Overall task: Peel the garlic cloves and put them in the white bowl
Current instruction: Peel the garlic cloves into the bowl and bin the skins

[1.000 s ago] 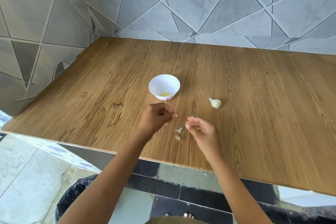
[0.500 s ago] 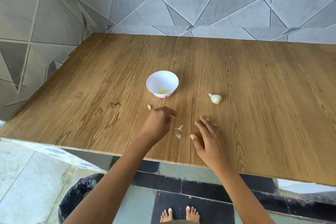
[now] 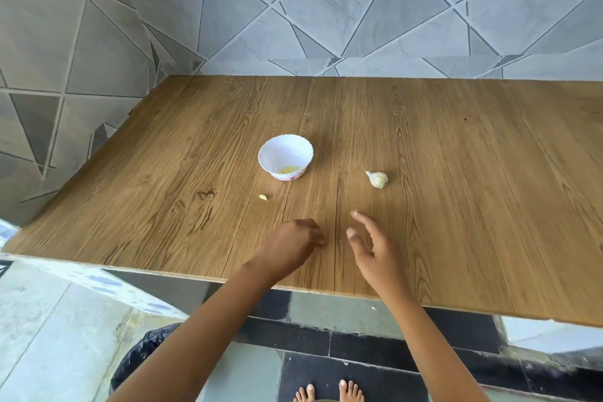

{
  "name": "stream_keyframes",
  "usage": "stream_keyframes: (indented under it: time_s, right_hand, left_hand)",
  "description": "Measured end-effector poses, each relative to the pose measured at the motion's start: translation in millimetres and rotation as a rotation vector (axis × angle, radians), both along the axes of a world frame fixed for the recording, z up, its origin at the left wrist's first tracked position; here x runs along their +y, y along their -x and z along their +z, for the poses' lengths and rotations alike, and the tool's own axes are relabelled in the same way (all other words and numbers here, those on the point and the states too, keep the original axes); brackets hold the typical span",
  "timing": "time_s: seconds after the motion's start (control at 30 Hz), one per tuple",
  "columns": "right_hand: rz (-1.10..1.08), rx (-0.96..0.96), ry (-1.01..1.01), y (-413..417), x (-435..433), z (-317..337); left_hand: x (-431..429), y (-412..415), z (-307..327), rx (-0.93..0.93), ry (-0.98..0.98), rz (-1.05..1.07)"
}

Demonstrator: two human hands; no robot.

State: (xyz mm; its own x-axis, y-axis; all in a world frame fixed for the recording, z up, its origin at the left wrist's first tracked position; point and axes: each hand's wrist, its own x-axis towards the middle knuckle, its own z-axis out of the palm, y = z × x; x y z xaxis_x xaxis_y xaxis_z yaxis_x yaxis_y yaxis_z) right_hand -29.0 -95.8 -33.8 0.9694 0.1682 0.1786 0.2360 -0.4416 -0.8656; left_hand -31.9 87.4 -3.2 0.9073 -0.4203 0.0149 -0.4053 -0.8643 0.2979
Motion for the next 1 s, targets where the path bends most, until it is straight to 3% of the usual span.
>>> stream_keyframes:
  time_s: [0.13, 0.3, 0.37, 0.47, 0.7, 0.9, 1.0]
  right_hand:
    - [-0.073, 0.365, -0.559, 2.3, 5.3, 22.6]
    - [-0.193, 0.900, -1.171, -8.7, 21.1, 42.0]
    - [-0.245, 1.015, -1.298, -11.7, 26.5, 47.5]
    - [-0.311, 1.062, -1.372, -14.9, 30.9, 49.9]
    - [-0.314, 1.074, -1.444, -11.0, 29.4, 56.8]
    - [-0.282, 1.092, -1.469, -12.5, 29.4, 50.6]
    - [-0.261, 1.073, -1.490, -13.6, 24.1, 48.0]
  left_hand:
    - [-7.0, -6.8, 2.0, 0.031, 0.015, 0.123]
    - [-11.2, -24.3, 32.0, 0.152, 0.465, 0.289]
    - [-20.3, -21.2, 44.5, 0.175, 0.482, 0.228]
    - [-39.8, -12.8, 47.5, 0.094, 0.346, 0.065]
    - [-49.7, -10.8, 37.4, -0.052, 0.315, 0.137]
    - [-44.3, -14.1, 36.3, -0.011, 0.508, 0.203]
    - [-38.0, -13.4, 41.7, 0.075, 0.681, 0.378]
